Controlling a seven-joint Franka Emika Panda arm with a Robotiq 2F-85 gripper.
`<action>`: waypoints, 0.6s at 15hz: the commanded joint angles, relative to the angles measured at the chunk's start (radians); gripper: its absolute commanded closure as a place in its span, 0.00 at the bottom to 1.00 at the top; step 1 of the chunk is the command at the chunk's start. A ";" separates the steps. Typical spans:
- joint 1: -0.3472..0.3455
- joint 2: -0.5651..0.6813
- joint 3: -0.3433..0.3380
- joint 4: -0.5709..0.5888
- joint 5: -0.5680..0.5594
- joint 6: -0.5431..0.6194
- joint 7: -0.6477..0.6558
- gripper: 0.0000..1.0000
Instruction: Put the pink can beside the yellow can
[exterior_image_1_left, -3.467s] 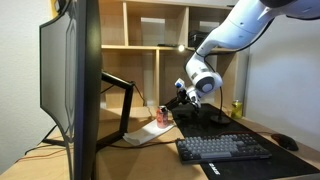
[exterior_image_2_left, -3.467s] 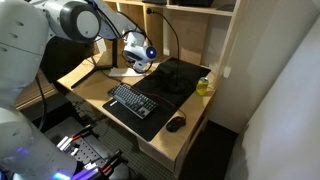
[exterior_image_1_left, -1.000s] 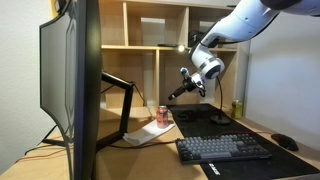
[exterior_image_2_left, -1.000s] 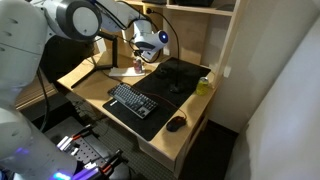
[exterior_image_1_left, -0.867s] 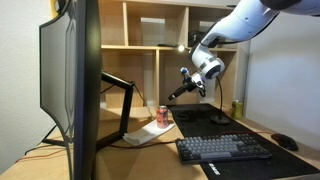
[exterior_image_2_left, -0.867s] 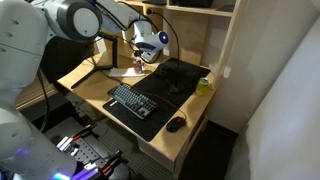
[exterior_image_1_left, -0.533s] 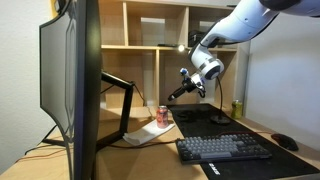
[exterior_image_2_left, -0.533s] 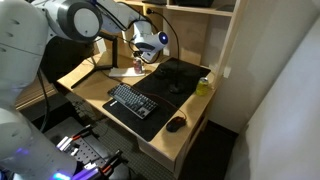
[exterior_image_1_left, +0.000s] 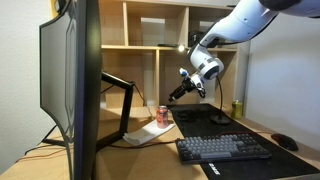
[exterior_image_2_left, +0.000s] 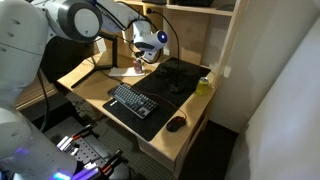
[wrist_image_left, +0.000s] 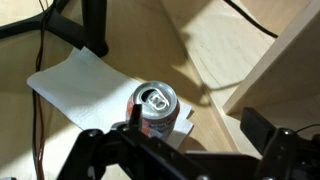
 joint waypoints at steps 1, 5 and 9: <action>0.008 -0.007 -0.031 0.002 -0.134 -0.088 0.090 0.00; -0.012 0.003 -0.023 0.034 -0.245 -0.203 0.157 0.00; -0.012 -0.001 -0.014 0.020 -0.227 -0.169 0.148 0.00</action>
